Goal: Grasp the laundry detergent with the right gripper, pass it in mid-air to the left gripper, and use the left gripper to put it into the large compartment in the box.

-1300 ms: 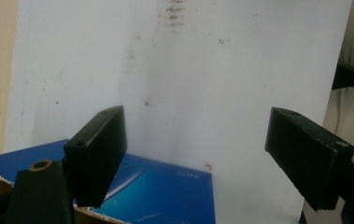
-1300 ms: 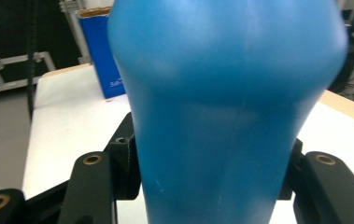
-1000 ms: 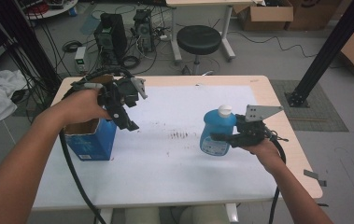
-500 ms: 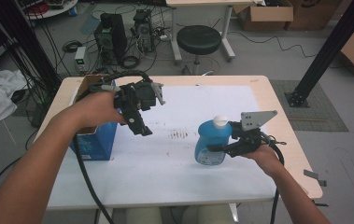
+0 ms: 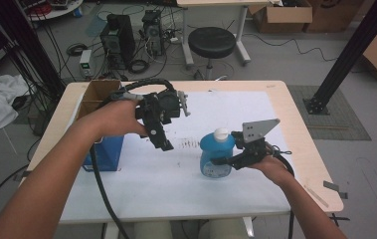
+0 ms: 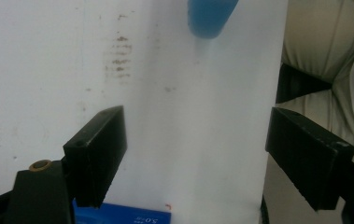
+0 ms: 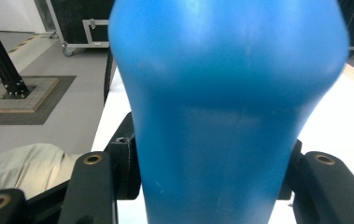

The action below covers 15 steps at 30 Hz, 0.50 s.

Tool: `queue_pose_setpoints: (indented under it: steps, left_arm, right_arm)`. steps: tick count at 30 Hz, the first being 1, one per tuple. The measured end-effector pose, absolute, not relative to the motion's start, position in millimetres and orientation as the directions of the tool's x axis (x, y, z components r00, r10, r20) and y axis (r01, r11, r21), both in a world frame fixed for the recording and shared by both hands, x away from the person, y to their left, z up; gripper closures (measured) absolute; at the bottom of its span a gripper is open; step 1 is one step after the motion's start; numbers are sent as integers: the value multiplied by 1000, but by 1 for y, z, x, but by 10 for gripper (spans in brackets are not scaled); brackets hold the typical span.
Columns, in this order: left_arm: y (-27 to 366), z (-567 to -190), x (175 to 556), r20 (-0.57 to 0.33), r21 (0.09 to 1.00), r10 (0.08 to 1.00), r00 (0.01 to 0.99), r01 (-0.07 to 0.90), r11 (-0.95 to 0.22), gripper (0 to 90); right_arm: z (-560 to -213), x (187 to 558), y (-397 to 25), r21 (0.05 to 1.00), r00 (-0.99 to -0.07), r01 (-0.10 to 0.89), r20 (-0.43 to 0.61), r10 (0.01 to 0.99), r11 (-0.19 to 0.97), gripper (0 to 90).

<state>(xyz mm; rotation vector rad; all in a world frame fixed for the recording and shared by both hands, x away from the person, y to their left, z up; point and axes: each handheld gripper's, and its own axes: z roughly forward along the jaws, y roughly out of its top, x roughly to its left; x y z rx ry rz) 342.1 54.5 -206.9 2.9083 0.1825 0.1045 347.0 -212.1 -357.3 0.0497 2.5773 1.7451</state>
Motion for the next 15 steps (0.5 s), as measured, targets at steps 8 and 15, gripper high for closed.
queue_pose_setpoints:
  steps: [8, 15]
  left_arm:
    - [43, -210, 341, 39, 216, 128, 991, 117, -969, 207]
    - [35, -211, 341, 16, 217, 111, 994, 104, -971, 208]
  right_arm:
    - [-359, 351, -197, 927, -1000, 4, -6, 26, 374, 441]
    - [-362, 353, -187, 925, -1000, 2, -2, 10, 379, 441]
